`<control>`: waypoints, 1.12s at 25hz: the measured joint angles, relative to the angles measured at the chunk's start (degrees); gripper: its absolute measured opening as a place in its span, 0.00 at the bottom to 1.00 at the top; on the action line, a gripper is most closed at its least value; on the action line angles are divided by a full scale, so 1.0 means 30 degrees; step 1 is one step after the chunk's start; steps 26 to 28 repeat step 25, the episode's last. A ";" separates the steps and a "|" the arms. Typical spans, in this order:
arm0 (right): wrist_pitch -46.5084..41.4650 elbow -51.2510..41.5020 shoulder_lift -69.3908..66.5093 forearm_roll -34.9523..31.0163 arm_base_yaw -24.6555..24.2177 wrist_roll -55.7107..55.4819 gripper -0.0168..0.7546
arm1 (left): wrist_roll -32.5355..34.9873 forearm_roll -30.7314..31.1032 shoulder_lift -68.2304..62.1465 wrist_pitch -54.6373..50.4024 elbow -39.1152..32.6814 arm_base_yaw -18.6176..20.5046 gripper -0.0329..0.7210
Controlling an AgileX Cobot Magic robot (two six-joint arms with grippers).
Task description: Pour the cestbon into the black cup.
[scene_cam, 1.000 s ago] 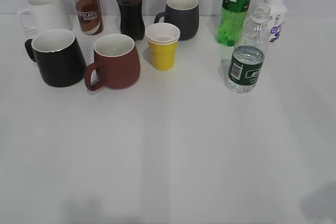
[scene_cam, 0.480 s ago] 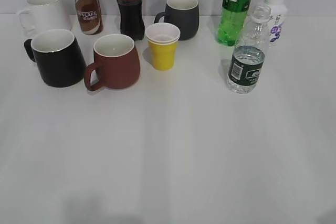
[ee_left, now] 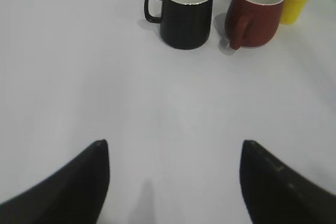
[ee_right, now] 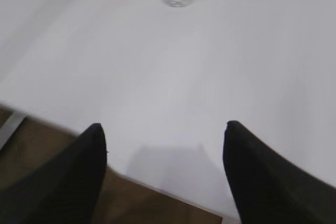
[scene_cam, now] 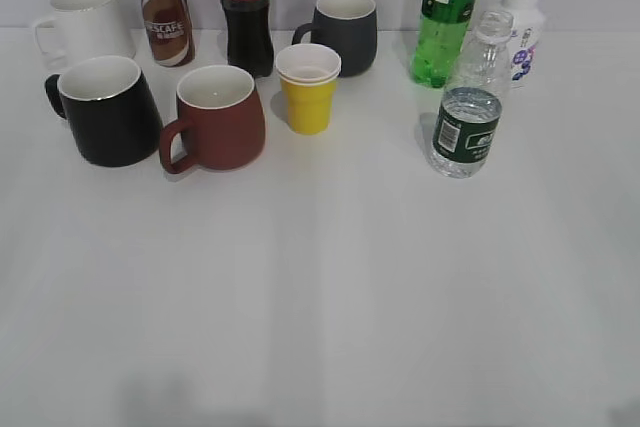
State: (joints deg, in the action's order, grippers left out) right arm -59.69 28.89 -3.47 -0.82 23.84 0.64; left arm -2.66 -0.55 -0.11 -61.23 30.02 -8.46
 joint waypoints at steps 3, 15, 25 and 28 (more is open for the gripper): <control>0.0000 0.0000 0.0461 -0.0017 -0.3467 0.0000 0.70 | 0.0000 -0.0062 0.0151 0.0000 0.0000 0.0554 0.82; 0.0037 0.0019 0.1315 -0.0234 -0.6993 -0.0018 0.70 | 0.0005 -0.0085 0.0171 0.0041 0.0000 0.2184 0.82; 0.0037 0.0019 0.1315 -0.0248 -0.6993 -0.0035 0.70 | 0.0005 -0.0085 0.0171 0.0041 0.0000 0.2553 0.82; 0.0037 0.0019 0.1315 -0.0248 -0.6993 -0.0035 0.70 | 0.0005 -0.0085 0.0171 0.0041 0.0000 0.2553 0.82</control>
